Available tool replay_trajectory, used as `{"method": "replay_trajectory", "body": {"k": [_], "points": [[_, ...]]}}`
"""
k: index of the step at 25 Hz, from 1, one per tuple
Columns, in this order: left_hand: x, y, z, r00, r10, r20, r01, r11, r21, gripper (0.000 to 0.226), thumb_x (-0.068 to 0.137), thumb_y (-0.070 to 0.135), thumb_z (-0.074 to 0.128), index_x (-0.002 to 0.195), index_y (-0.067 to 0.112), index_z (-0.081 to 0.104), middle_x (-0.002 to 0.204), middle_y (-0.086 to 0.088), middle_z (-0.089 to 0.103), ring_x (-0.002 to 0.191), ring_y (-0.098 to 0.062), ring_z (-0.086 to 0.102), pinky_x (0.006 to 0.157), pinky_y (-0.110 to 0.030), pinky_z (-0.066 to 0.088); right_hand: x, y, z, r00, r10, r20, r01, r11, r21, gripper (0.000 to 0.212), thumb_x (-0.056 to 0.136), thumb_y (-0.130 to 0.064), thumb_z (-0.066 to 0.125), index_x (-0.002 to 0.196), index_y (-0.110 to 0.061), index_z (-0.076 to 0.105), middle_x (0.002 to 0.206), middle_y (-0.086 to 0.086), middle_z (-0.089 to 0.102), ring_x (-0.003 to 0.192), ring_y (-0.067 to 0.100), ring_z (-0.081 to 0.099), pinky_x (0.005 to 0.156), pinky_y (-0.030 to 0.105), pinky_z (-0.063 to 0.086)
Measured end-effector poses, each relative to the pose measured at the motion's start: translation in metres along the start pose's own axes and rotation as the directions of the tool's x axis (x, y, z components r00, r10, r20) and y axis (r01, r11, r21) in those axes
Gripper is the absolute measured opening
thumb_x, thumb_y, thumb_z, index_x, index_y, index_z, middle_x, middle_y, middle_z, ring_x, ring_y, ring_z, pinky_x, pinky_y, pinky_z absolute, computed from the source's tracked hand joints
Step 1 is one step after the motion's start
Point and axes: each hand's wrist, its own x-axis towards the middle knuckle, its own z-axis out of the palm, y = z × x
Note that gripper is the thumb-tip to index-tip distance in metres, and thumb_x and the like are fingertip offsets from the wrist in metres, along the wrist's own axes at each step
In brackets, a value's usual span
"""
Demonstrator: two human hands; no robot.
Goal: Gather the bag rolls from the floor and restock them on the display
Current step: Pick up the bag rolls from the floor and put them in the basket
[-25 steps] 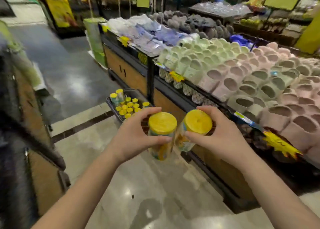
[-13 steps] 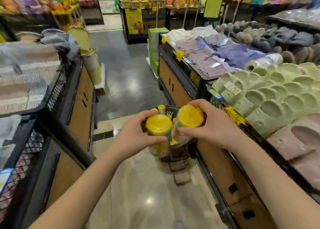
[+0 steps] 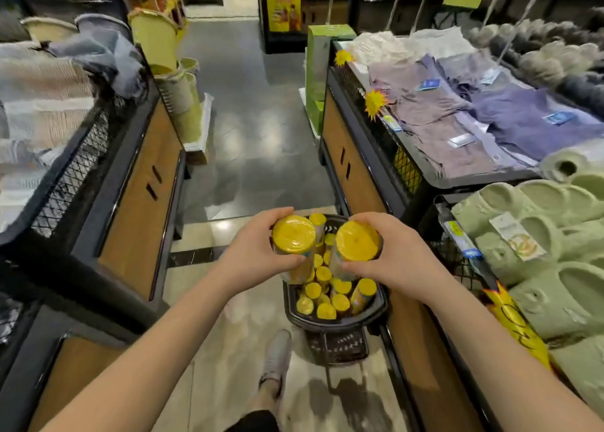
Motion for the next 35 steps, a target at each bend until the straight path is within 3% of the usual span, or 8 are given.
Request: {"method": "replay_trajectory", "body": {"k": [6,12,17,22,25,28,31,35], "points": [[0.146,-0.092,0.016,0.990,-0.008,0.142,0.012,1.000,-0.026,0.078,0.062,0.038,0.090,0.131,0.040,0.054,0.125,0.017,0.057,0.116,-0.005,0.056,0.099,-0.038,0.052,0.146,0.049,0.036,0.988,0.136,0.077,-0.135,0.991,-0.021,0.079,0.068,-0.053,0.085,0.136,-0.035,0.050,0.129,-0.015,0.054,0.116,0.005,0.052,0.096,0.026,0.046],[0.246,-0.191,0.073,0.961,-0.087,0.262,0.082,0.996,0.032,0.082,0.064,0.029,0.093,0.135,0.030,0.054,0.131,0.007,0.046,0.122,-0.003,0.041,0.105,-0.015,0.034,0.257,0.133,0.096,0.949,0.246,0.196,-0.232,0.968,-0.091,0.076,0.074,-0.046,0.085,0.139,-0.034,0.048,0.129,-0.011,0.049,0.121,0.010,0.049,0.095,0.024,0.042],[0.290,-0.302,0.166,0.959,-0.166,0.229,0.148,0.985,0.093,0.074,0.067,0.026,0.091,0.132,0.028,0.056,0.132,0.008,0.048,0.129,-0.016,0.041,0.112,-0.034,0.033,0.310,0.237,0.189,0.930,0.300,0.211,-0.290,0.954,-0.078,0.079,0.074,-0.036,0.087,0.141,-0.037,0.046,0.139,-0.013,0.048,0.127,0.008,0.048,0.099,0.030,0.047],[0.313,-0.395,0.252,0.934,-0.234,0.272,0.198,0.968,0.153,0.073,0.071,0.012,0.083,0.137,0.022,0.055,0.130,-0.002,0.044,0.125,-0.015,0.042,0.101,-0.006,0.025,0.331,0.322,0.288,0.922,0.339,0.185,-0.328,0.940,-0.089,0.079,0.073,-0.027,0.085,0.143,-0.031,0.048,0.143,-0.006,0.047,0.133,0.015,0.044,0.102,0.034,0.043],[0.314,-0.424,0.280,0.916,-0.264,0.303,0.206,0.956,0.211,0.071,0.077,0.009,0.078,0.141,0.022,0.050,0.133,-0.001,0.037,0.127,-0.019,0.043,0.106,-0.023,0.038,0.339,0.347,0.326,0.917,0.359,0.175,-0.348,0.933,-0.091,0.078,0.071,-0.028,0.085,0.140,-0.034,0.050,0.137,-0.006,0.050,0.126,0.018,0.048,0.096,0.036,0.045],[0.311,-0.437,0.290,0.915,-0.275,0.294,0.216,0.951,0.220,0.075,0.077,0.005,0.076,0.143,0.025,0.045,0.136,0.002,0.033,0.127,-0.021,0.045,0.101,-0.036,0.049,0.346,0.355,0.346,0.903,0.384,0.192,-0.373,0.923,-0.095,0.076,0.075,-0.030,0.084,0.141,-0.038,0.047,0.141,-0.010,0.046,0.127,0.014,0.046,0.094,0.034,0.045],[0.310,-0.442,0.291,0.918,-0.291,0.269,0.225,0.942,0.250,0.077,0.078,0.006,0.076,0.144,0.024,0.041,0.141,0.004,0.031,0.128,-0.021,0.046,0.090,-0.039,0.053,0.353,0.366,0.367,0.884,0.422,0.200,-0.414,0.907,-0.081,0.075,0.076,-0.028,0.085,0.140,-0.036,0.048,0.138,-0.007,0.047,0.125,0.016,0.047,0.087,0.027,0.038],[0.310,-0.440,0.286,0.911,-0.314,0.268,0.243,0.933,0.267,0.077,0.077,0.010,0.079,0.143,0.023,0.041,0.143,0.004,0.036,0.133,-0.020,0.043,0.096,-0.042,0.052,0.350,0.365,0.385,0.852,0.454,0.261,-0.438,0.891,-0.118,0.080,0.076,-0.038,0.085,0.144,-0.037,0.043,0.142,-0.008,0.044,0.128,0.020,0.049,0.089,0.034,0.045]]}}
